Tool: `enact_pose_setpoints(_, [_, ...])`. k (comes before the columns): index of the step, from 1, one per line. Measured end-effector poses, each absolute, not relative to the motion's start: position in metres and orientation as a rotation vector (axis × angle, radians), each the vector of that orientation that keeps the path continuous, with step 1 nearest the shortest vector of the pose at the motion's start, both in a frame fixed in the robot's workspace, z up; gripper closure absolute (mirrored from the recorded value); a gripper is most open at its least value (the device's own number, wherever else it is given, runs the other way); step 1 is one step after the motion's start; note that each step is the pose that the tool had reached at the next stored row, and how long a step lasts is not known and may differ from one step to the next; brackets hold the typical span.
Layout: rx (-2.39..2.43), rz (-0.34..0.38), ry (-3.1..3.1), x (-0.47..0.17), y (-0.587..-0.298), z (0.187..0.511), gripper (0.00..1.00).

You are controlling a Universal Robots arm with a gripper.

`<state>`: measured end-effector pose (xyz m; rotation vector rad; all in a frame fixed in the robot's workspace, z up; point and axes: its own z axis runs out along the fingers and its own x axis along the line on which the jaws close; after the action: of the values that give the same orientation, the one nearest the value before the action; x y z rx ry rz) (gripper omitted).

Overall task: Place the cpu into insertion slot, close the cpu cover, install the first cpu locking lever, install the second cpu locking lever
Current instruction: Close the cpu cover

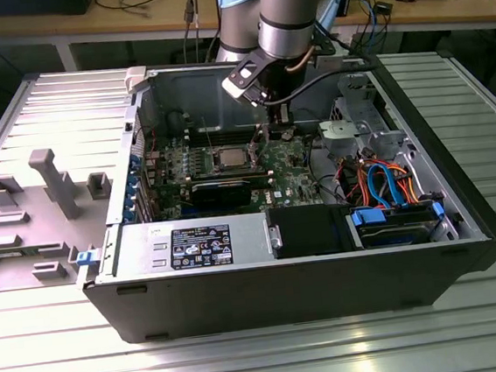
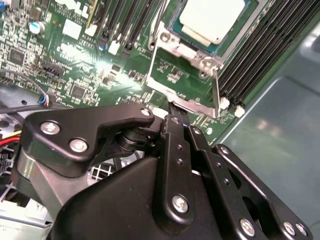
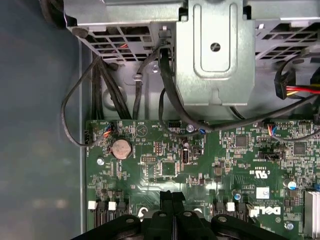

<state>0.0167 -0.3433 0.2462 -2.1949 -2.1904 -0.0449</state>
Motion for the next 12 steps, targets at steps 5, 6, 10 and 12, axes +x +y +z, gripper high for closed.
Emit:
enact_pose_setpoints(5, [-2.195,-0.045,-2.191,0.0156,-0.3433,0.2463,0.89])
enact_pose_setpoints(6, [-2.195,-0.045,-2.190,0.0156,-0.3433,0.2463,0.89])
enact_pose_setpoints(10, [-2.195,-0.045,-2.190,0.0149,-0.3433,0.2463,0.89])
enact_pose_setpoints(12, [-2.195,-0.045,-2.191,0.0142,-0.3433,0.2463,0.89])
